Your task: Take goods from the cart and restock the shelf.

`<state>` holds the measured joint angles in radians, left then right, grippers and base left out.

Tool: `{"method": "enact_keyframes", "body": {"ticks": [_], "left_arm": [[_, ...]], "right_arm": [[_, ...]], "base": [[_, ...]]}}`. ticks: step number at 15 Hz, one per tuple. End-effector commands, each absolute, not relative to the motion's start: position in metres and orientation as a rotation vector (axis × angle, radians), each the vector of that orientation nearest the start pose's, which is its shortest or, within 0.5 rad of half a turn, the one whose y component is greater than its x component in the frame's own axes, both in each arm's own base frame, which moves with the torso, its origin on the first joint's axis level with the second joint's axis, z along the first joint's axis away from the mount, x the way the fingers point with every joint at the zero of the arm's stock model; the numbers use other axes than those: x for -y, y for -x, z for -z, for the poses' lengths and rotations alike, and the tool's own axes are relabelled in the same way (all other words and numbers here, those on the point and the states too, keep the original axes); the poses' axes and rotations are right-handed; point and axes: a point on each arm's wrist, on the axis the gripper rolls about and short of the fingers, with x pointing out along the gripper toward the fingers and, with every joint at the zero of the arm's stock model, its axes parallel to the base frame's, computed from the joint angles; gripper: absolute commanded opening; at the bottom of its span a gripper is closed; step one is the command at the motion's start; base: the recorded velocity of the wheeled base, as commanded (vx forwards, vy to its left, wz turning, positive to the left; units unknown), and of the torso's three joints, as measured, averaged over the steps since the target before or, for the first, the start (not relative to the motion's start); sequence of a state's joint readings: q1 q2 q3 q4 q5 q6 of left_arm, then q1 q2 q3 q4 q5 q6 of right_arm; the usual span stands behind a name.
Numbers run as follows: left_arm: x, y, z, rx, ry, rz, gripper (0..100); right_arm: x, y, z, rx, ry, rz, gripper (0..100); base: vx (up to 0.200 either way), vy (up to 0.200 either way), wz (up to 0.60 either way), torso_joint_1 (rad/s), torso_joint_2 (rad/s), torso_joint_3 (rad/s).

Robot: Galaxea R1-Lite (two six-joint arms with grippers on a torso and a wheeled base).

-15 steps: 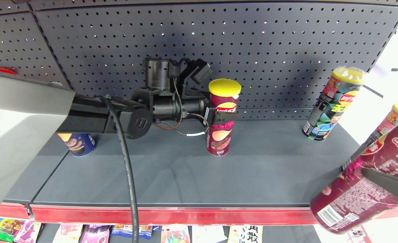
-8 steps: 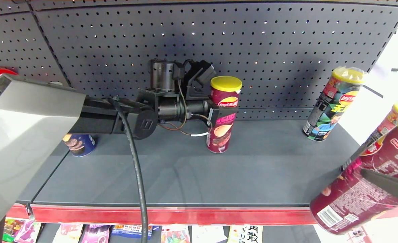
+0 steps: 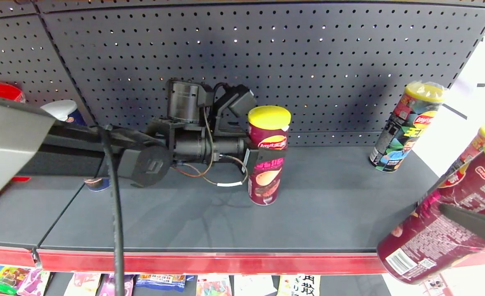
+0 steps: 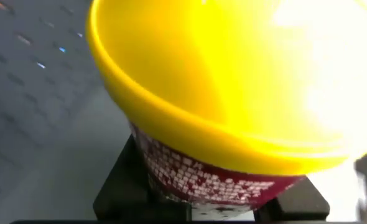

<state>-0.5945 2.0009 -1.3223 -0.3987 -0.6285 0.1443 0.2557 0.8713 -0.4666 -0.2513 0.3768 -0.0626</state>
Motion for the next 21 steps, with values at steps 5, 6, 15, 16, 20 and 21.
{"method": "enact_keyframes", "body": {"ticks": [5, 6, 15, 16, 20, 21], "left_arm": [[0.218, -0.271, -0.202, -0.222, -0.102, 1.279, 0], [0.216, -0.267, -0.198, -0.225, -0.102, 1.282, 0], [0.211, -0.256, -0.181, -0.209, -0.11, 1.294, 0], [0.21, -0.255, -0.181, -0.203, -0.11, 1.294, 0], [0.209, -0.254, -0.177, -0.195, -0.11, 1.294, 0], [0.209, -0.253, -0.178, -0.191, -0.11, 1.297, 0]], "right_arm": [[-0.034, -0.095, -0.22, -0.126, 0.052, -0.638, 0], [-0.034, -0.095, -0.22, -0.126, 0.052, -0.638, 0], [-0.034, -0.097, -0.225, -0.115, 0.053, -0.638, 0], [-0.034, -0.097, -0.225, -0.115, 0.053, -0.638, 0], [-0.034, -0.097, -0.225, -0.117, 0.054, -0.638, 0], [-0.034, -0.097, -0.225, -0.115, 0.053, -0.638, 0]], "base": [[0.0, 0.0, 0.0, 0.0, 0.0, 0.0], [0.0, 0.0, 0.0, 0.0, 0.0, 0.0], [0.0, 0.0, 0.0, 0.0, 0.0, 0.0], [0.0, 0.0, 0.0, 0.0, 0.0, 0.0], [0.0, 0.0, 0.0, 0.0, 0.0, 0.0], [0.0, 0.0, 0.0, 0.0, 0.0, 0.0]]}}
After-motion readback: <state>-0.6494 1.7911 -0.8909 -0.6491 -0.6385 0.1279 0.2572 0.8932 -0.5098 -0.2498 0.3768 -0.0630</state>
